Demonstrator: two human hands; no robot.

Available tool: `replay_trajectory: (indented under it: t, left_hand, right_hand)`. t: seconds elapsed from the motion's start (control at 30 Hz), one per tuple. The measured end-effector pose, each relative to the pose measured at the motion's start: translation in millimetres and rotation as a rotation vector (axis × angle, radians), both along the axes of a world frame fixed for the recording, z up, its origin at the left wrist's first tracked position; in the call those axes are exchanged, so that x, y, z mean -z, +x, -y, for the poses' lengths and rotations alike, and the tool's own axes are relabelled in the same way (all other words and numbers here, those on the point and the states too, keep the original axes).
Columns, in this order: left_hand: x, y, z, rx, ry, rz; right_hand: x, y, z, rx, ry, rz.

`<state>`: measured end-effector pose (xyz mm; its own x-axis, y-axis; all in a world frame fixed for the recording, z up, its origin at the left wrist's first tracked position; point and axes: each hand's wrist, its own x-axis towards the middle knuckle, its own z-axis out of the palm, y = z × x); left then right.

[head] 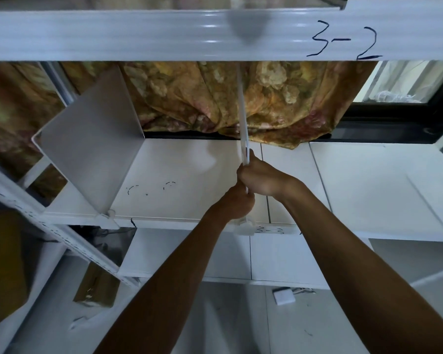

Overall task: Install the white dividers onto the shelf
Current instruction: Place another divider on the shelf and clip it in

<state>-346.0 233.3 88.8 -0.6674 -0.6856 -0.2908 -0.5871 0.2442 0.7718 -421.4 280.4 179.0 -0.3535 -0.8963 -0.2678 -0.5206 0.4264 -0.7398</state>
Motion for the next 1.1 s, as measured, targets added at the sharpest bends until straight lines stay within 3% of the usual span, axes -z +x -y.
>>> replay_trajectory:
  t: [0.27, 0.53, 0.77, 1.1]
  left_hand:
    - [0, -5, 3, 0.061, -0.008, 0.048]
    - [14, -19, 9, 0.117, 0.008, 0.095]
    - [13, -19, 9, 0.129, -0.047, 0.175]
    - [18, -21, 13, 0.103, 0.030, 0.156]
  right_hand:
    - [5, -7, 5, 0.018, 0.014, -0.009]
    - [17, -22, -4, 0.101, 0.038, 0.157]
    - [22, -21, 3, 0.080, 0.074, 0.095]
    - [20, -22, 4, 0.027, 0.115, 0.024]
